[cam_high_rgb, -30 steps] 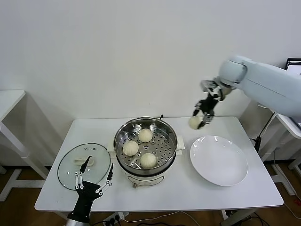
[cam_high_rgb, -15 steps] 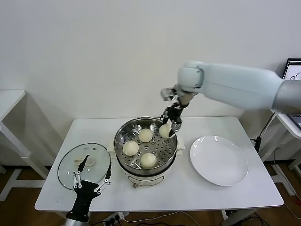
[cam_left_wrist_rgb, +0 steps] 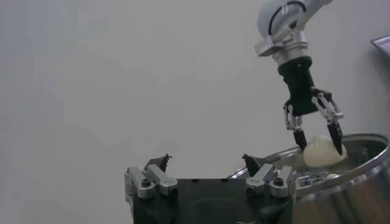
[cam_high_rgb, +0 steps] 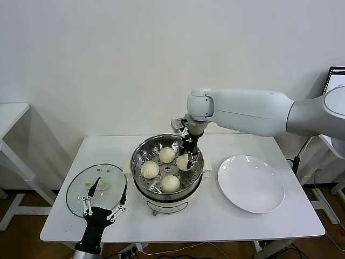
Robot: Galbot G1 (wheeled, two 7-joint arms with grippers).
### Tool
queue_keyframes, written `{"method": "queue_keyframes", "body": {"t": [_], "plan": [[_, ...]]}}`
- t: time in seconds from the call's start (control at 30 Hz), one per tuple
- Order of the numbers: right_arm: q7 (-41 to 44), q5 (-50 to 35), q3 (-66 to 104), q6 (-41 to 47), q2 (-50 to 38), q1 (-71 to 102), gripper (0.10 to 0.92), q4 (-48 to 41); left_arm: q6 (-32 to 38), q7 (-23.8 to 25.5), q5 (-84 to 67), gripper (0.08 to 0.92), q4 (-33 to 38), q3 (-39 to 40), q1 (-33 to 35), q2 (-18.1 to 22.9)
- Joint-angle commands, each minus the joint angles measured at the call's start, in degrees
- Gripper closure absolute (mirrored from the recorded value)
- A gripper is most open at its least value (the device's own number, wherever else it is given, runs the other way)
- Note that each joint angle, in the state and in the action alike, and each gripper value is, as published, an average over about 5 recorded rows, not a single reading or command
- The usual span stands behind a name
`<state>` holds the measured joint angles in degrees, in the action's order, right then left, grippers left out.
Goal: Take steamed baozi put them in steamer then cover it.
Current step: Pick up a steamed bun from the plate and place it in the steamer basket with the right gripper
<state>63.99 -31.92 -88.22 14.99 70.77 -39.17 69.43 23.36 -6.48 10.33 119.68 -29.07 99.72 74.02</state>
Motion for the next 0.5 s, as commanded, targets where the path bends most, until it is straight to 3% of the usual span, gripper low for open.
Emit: {"method": "queue_keyframes", "body": {"t": [0.03,0.33,0.5], "plan": [[-0.8,1.8,-0.5,0.3,1.6,1.6,0.395,-0.5,-0.1,-0.1,0.0,0.177,-0.1,0.0,-0.1,0.1],[-1.1,3.4,-0.1,0.2,1.4,2.7,0.340,-1.2,0.0,-0.5,0.3,0.177,-0.2,-0.1,-0.2,0.2],[-1.4,3.9,0.8,0.0,1.0,2.7,0.252,-0.9,-0.1,-0.5,0.4,0.177,-0.1,-0.2,-0.2,0.3]]}}
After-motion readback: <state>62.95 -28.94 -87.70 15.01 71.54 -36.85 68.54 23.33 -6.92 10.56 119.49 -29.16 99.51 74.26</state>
